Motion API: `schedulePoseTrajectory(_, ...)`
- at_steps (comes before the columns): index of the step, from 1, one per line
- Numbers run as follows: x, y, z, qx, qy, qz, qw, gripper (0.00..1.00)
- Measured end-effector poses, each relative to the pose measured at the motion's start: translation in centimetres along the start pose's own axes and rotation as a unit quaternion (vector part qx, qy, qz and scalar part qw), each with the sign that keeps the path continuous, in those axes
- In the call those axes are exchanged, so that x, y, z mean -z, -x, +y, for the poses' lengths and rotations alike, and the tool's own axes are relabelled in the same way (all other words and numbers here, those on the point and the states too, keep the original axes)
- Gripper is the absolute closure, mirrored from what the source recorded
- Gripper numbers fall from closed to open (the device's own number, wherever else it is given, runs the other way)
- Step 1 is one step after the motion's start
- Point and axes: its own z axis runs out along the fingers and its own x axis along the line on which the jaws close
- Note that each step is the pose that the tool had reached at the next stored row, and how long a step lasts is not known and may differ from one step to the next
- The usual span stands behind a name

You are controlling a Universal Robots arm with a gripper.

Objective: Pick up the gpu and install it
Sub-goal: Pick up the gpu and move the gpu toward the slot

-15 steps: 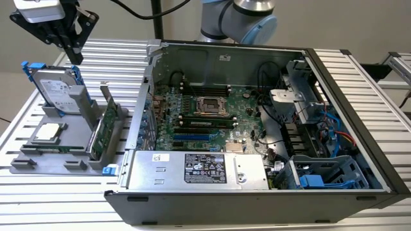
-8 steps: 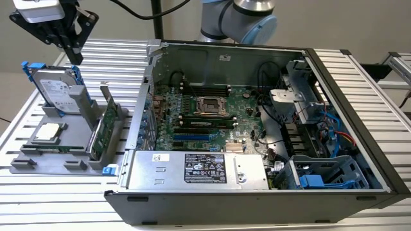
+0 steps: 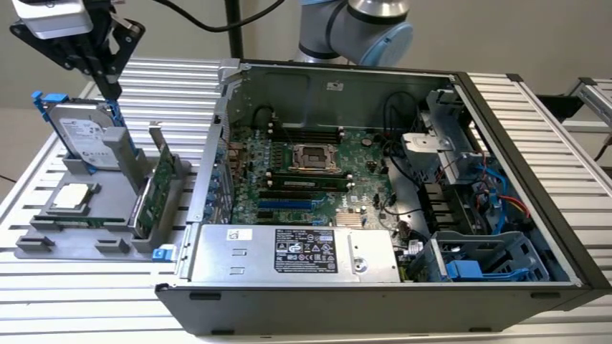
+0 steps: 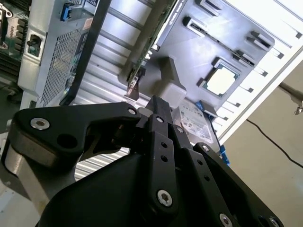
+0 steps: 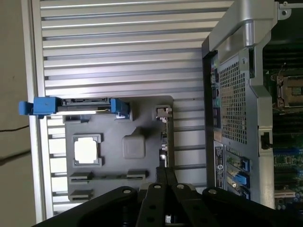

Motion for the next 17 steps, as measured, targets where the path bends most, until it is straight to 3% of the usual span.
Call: schedulePoseTrajectory(17,0.09,0.15,-2.05,-0.001,0.0000,-0.0001,1.0000,1.00)
